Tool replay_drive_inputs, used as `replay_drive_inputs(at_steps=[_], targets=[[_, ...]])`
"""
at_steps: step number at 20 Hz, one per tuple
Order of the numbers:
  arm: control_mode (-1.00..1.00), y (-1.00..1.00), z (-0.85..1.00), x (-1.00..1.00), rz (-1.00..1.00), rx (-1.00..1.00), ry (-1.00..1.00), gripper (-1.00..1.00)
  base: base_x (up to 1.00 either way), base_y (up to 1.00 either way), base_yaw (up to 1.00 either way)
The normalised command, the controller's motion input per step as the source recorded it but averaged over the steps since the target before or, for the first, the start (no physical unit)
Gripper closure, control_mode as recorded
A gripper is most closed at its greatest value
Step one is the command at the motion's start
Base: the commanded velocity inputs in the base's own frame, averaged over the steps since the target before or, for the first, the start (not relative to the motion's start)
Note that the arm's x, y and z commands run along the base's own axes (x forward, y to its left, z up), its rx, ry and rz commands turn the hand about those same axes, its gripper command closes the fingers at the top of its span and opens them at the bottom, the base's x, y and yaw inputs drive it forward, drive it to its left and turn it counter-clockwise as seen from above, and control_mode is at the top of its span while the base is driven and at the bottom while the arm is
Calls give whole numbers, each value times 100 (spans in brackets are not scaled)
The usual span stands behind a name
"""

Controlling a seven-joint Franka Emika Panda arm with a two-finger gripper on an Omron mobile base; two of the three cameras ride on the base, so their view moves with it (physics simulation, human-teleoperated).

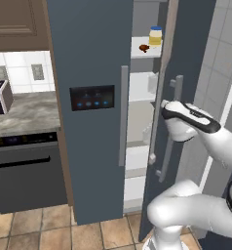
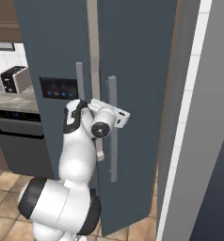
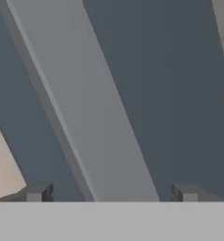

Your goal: Pick up the frozen chicken drumstick from the freezer, place it on any shelf in the fridge, and close the fridge and freezer doors when done.

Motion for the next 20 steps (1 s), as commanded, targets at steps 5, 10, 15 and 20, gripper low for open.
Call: replay_drive_inputs(at_steps=[5,10,15,20], targets=[[-100,0,26,65,-9,22,4,-100,0,0,0],[-100,0,29,66,-2,30,12,-100,0,0,0],[-100,0,31,73,-4,28,14,-100,0,0,0],[-100,0,43,81,0,11,28,-100,0,0,0]])
